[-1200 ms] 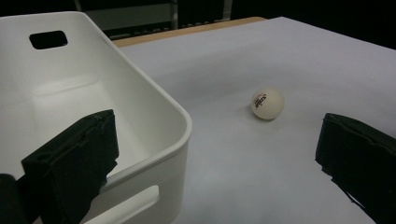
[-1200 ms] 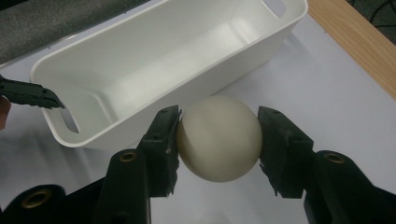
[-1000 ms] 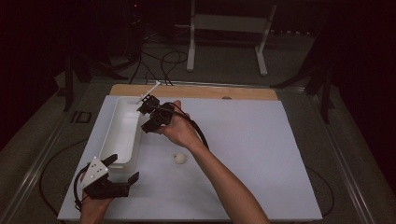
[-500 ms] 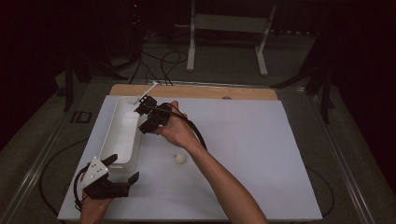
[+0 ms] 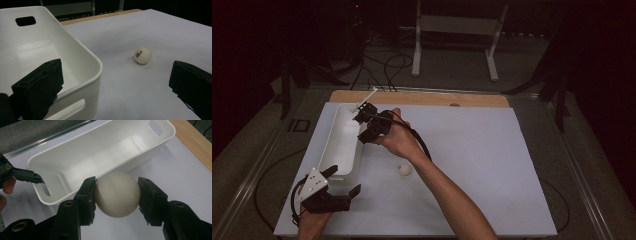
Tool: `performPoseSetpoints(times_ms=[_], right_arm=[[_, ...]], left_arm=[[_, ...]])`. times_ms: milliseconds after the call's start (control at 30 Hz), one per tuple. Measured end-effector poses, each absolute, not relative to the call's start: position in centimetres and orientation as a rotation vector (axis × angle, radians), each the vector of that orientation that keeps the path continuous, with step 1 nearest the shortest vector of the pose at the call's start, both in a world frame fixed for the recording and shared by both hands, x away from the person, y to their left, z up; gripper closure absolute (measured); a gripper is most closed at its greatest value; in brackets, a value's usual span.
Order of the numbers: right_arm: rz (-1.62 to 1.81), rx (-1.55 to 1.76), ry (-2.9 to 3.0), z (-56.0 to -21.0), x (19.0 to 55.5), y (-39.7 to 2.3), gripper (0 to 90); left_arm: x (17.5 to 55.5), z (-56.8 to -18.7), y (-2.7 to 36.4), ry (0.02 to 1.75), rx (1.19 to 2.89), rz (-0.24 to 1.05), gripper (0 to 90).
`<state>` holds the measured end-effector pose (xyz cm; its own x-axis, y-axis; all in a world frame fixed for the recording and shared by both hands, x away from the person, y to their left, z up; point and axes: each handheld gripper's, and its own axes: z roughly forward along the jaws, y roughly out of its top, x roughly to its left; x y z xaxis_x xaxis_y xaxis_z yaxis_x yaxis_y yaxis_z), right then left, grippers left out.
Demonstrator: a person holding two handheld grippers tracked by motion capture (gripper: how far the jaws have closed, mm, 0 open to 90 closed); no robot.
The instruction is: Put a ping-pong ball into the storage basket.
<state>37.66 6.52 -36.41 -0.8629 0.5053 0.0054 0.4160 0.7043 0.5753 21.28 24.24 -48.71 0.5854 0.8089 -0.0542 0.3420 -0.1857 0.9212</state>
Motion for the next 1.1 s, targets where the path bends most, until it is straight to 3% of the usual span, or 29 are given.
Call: performPoseSetpoints(times_ms=[1100], right_arm=[[0.902,0.731,2.771,-36.2,37.4,7.9,50.3]], left_arm=[[21.3,-48.7,24.3,0.946,1.770,0.558,0.0]])
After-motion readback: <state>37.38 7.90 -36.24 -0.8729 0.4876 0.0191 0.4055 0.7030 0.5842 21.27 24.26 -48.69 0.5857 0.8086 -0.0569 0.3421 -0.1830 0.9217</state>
